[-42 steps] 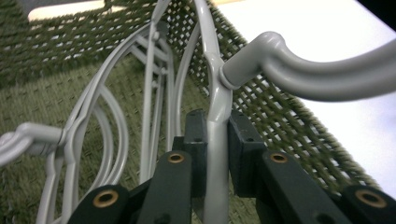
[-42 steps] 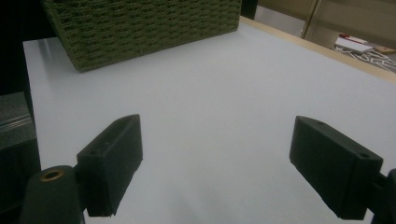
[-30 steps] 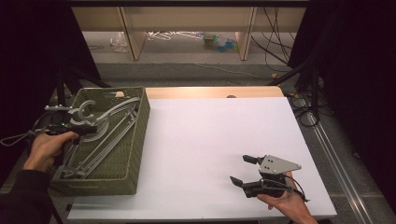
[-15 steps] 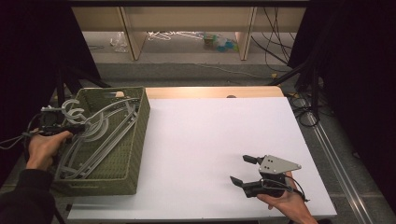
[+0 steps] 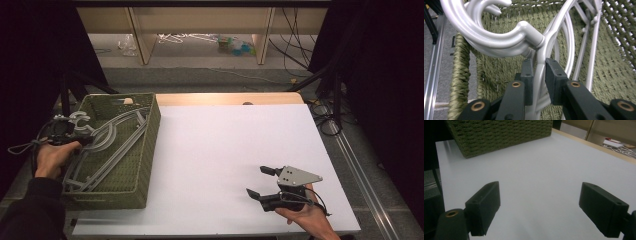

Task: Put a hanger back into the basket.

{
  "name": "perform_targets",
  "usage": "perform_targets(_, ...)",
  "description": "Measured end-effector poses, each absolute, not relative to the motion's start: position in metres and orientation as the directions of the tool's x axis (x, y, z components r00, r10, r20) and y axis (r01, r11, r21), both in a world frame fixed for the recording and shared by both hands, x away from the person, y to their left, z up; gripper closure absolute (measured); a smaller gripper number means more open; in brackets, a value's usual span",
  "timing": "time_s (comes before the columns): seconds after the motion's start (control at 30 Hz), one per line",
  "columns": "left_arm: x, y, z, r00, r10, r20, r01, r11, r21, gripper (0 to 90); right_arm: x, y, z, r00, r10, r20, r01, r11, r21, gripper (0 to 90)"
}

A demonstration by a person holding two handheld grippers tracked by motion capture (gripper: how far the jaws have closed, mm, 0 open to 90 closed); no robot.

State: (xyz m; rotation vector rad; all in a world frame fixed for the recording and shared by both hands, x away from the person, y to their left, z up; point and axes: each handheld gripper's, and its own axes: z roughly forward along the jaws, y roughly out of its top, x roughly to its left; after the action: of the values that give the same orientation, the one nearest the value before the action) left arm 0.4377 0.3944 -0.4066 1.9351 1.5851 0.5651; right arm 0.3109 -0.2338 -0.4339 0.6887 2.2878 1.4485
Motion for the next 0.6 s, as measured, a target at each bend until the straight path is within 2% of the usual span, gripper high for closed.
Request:
perform_targets(0.17,0.440,0.396,-0.410,0.186,0.982,-0.041,0.745,-0.114,0.658,74.5,0.312,-0.235,-0.435,-0.820,0.572,-0.026,0.220,0.356,0.908,18.1)
perform_targets(0.27,0.437,0.394,-0.407,0.165,0.984,-0.061,0.740,-0.082,0.668,67.1,0.312,-0.234,-0.435,-0.823,0.568,-0.027,0.217,0.356,0.909,18.1)
perform_targets(0.33,0.439,0.401,-0.404,0.268,0.963,0.008,0.685,-0.197,0.701,63.9,0.312,-0.235,-0.435,-0.818,0.575,-0.020,0.227,0.354,0.907,18.1)
perform_targets(0.37,0.437,0.402,-0.403,0.278,0.961,0.012,0.667,-0.202,0.717,61.6,0.312,-0.235,-0.435,-0.815,0.579,-0.022,0.232,0.361,0.903,18.1)
perform_targets(0.43,0.430,0.394,-0.400,0.225,0.971,-0.075,0.657,-0.094,0.748,56.5,0.312,-0.235,-0.436,-0.819,0.573,-0.020,0.226,0.355,0.907,18.1)
perform_targets(0.47,0.428,0.394,-0.398,0.246,0.967,-0.063,0.640,-0.113,0.760,54.5,0.312,-0.235,-0.435,-0.816,0.578,-0.021,0.226,0.352,0.908,18.1)
perform_targets(0.5,0.422,0.390,-0.395,0.208,0.975,-0.079,0.642,-0.075,0.763,52.8,0.312,-0.235,-0.435,-0.813,0.582,-0.023,0.228,0.354,0.907,18.1)
perform_targets(0.57,0.415,0.386,-0.389,0.227,0.971,-0.079,0.622,-0.082,0.779,47.8,0.313,-0.235,-0.436,-0.814,0.581,-0.019,0.229,0.350,0.908,18.0)
perform_targets(0.6,0.412,0.384,-0.386,0.230,0.967,-0.106,0.604,-0.057,0.795,46.0,0.313,-0.235,-0.436,-0.816,0.578,-0.020,0.226,0.351,0.909,18.1)
